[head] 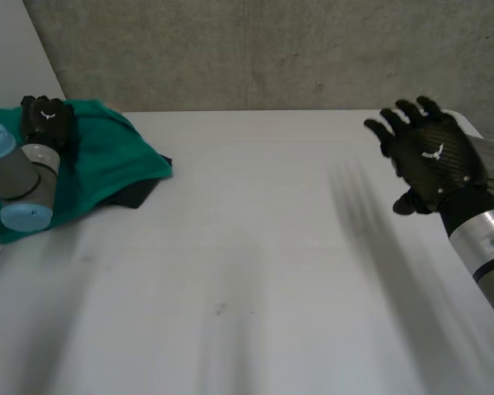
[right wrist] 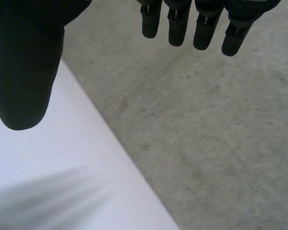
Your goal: Fold the laundry.
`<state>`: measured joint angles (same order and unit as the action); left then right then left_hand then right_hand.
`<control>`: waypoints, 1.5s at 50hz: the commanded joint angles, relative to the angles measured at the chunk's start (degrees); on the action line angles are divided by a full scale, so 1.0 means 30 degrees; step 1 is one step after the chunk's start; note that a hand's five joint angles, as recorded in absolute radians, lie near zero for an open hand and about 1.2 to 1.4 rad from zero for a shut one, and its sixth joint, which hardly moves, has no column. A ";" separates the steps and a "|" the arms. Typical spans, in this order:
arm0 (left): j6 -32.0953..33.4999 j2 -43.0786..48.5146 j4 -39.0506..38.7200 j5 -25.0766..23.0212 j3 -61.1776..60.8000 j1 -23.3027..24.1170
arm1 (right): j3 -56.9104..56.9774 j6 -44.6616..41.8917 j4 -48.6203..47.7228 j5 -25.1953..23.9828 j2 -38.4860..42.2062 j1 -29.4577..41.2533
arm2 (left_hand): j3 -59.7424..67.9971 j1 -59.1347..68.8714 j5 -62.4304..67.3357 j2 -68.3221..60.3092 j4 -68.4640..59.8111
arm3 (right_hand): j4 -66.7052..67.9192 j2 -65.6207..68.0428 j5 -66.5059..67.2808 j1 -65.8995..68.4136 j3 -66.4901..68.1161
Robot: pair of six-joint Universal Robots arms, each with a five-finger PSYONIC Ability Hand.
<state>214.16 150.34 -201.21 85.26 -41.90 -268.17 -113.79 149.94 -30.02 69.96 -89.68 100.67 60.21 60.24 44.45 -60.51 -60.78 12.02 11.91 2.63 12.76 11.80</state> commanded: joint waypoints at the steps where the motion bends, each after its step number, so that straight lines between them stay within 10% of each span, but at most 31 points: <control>1: -0.1014 -0.4521 -0.0077 0.0641 -0.2580 0.1585 | 0.0400 -0.0059 0.0516 0.0557 0.0216 -0.0333 | 0.6596 0.6585 0.8515 -0.6495 -0.6405 | -0.0672 -0.0637 -0.0877 -0.0919 -0.0599; 13: -0.8511 -1.2758 0.1442 0.0671 -0.9641 0.7208 | 0.1601 0.1608 0.2741 0.2578 0.0216 -0.0187 | 0.6596 0.6585 0.8515 -0.6495 -0.6405 | -0.0672 -0.0637 -0.0877 -0.0919 -0.0599; 26: -1.3991 -1.0624 0.3877 0.0554 -1.2546 1.4008 | 0.2276 0.3222 0.4266 0.2696 0.1883 -0.0392 | 0.4938 0.4928 0.6857 -0.4838 -0.4748 | -0.0672 -0.0637 -0.0877 -0.0919 -0.0599; 28: -1.4579 -1.0213 0.4140 0.0524 -1.2488 1.4038 | 0.2247 0.3193 0.4295 0.2696 0.2177 -0.0363 | -0.7706 -0.7717 -0.5787 0.7807 0.7897 | -0.0672 -0.0637 -0.0877 -0.0919 -0.0599; 31: -1.4493 -1.0416 0.4695 0.0582 -1.2080 1.3981 | 0.2276 0.3106 0.4587 0.2696 0.2676 -0.0216 | -1.4357 -1.4368 -1.2438 1.4458 1.4548 | -0.0672 -0.0637 -0.0877 -0.0919 -0.0599; 41: -1.1656 -1.2234 0.4640 0.0203 -1.1025 0.9618 | 0.2657 0.3281 0.7015 0.2667 0.2999 0.0104 | -1.5151 -1.5162 -1.3232 1.5252 1.5342 | -0.0672 -0.0637 -0.0877 -0.0919 -0.0599; 50: -0.5625 -0.8081 0.5105 -0.4508 -0.7688 0.7099 | 0.2628 0.3808 0.8573 0.2814 0.4316 0.3649 | -1.5264 -1.5275 -1.3345 1.5365 1.5455 | -0.0672 -0.0637 -0.0877 -0.0919 -0.0599; 61: -0.0872 -0.3389 0.6280 -0.5716 -0.5018 0.6948 | 0.2949 0.4102 0.6262 0.4598 0.7392 0.5935 | -1.6217 -1.6228 -1.4298 1.6318 1.6408 | -0.0672 -0.0637 -0.0877 -0.0919 -0.0599; 67: 0.0097 -0.1717 0.6309 -0.5687 -0.4198 0.7095 | 0.3184 0.3838 0.4385 0.6124 0.7979 0.6200 | -1.1806 -1.1817 -0.9887 1.1907 1.1997 | 0.7232 0.7267 0.7026 0.6984 0.7305; 71: 0.0127 -0.1482 0.6221 -0.5365 -0.3817 0.7241 | 0.3330 0.3867 0.4032 0.6300 0.7892 0.6113 | 0.2308 0.2297 0.4227 -0.2207 -0.2117 | 2.2260 2.2295 2.2054 2.2012 2.2333; 75: 0.0039 -0.1628 0.6221 -0.4897 -0.3494 0.7417 | 0.3418 0.3809 0.3622 0.6242 0.7629 0.6054 | 0.6596 0.6585 0.8515 -0.6495 -0.6405 | 2.2661 2.2696 2.2456 2.2414 2.2734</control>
<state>214.78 145.91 -182.37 68.82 -53.63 -246.59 -103.95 161.51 -17.79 88.83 -65.71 119.31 58.82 60.61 47.77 -59.07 -58.44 65.98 66.45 55.04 62.09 65.85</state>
